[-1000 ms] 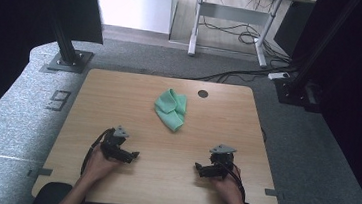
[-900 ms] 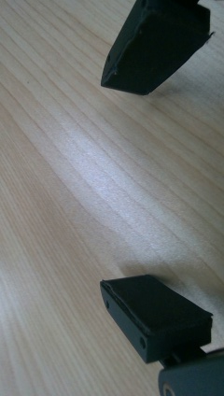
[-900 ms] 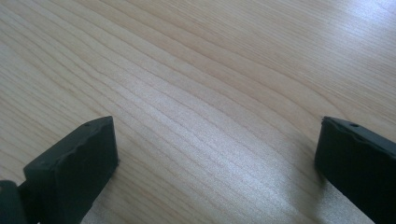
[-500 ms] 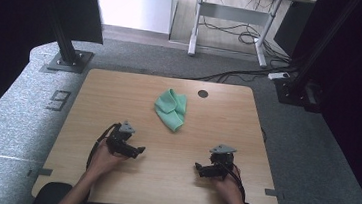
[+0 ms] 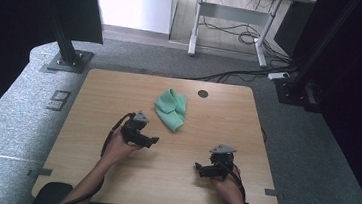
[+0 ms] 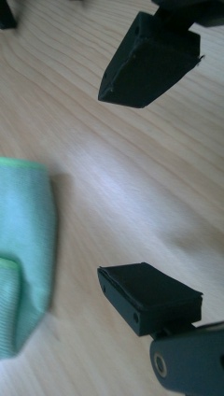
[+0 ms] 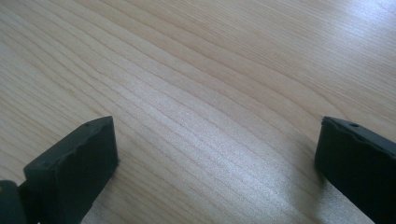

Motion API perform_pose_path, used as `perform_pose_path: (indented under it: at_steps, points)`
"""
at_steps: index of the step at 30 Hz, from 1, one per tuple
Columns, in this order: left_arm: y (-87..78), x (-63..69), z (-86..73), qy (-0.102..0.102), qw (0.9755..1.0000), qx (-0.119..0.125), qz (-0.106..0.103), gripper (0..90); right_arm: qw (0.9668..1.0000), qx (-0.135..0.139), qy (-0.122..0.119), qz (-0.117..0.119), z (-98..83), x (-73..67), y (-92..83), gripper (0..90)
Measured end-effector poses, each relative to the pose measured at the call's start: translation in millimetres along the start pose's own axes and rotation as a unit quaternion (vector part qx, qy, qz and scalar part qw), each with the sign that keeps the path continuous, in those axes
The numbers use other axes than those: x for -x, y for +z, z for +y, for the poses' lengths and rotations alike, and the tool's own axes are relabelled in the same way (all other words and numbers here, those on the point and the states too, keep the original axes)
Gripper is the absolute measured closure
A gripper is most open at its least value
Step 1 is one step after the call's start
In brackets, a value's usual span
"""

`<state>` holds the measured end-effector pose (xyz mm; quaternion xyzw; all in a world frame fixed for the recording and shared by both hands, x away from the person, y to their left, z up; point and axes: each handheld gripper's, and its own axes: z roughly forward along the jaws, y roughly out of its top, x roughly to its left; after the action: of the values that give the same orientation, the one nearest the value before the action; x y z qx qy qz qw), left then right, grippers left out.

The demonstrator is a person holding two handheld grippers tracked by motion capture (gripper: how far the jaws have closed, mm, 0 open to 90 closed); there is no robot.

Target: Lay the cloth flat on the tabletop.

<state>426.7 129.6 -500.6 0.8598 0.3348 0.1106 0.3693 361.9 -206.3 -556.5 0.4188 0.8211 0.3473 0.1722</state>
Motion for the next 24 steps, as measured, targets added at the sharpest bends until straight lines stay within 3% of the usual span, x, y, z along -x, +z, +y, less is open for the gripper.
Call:
perform_pose_path:
  at_steps: [17,22,24]
  points:
    - [36.0,-0.9,58.6,0.018,0.9997,-0.001,-0.014,28.4,1.0,0.0,-0.001,0.0,0.0,0.1,0.1,0.0]
    - [49.4,4.0,74.8,0.041,0.9991,-0.005,-0.012,33.3,1.0,0.0,0.0,0.0,0.0,0.0,0.0,0.0]
    - [54.8,4.2,79.0,0.041,0.9991,-0.007,-0.014,34.6,1.0,0.0,0.0,0.0,0.0,0.1,0.0,0.0]
